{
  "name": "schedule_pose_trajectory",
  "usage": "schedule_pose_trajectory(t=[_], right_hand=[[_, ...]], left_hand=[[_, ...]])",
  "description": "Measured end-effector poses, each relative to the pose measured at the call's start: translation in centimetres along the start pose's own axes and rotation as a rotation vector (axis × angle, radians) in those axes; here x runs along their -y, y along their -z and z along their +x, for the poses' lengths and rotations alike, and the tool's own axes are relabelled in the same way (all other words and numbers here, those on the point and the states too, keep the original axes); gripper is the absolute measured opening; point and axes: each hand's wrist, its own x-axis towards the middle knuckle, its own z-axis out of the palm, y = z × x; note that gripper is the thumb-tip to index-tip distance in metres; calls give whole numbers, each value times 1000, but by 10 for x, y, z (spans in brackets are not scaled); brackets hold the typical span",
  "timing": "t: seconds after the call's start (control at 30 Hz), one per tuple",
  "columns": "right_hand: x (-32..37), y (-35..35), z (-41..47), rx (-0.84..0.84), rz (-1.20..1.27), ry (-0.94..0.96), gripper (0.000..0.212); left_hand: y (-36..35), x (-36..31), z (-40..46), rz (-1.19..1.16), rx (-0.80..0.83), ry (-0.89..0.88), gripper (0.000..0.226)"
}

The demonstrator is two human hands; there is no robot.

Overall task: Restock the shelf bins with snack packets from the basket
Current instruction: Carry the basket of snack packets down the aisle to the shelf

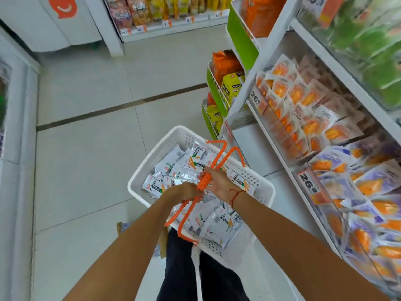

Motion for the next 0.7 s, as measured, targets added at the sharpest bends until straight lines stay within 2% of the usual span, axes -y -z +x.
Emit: schedule_pose_trajectory(t=[0.27, 0.37, 0.63, 0.7], right_hand=[[27, -27, 69, -78, 112, -80, 20], [30, -27, 84, -139, 204, -121, 17], [26, -32, 112, -222, 404, -122, 5], [21, -30, 116, -238, 447, -111, 8]], left_hand=[[77, -19, 70, 88, 235, 131, 21], [89, -25, 90, 146, 294, 155, 20], [112, -32, 129, 329, 428, 169, 36], [110, -31, 138, 356, 465, 164, 37]])
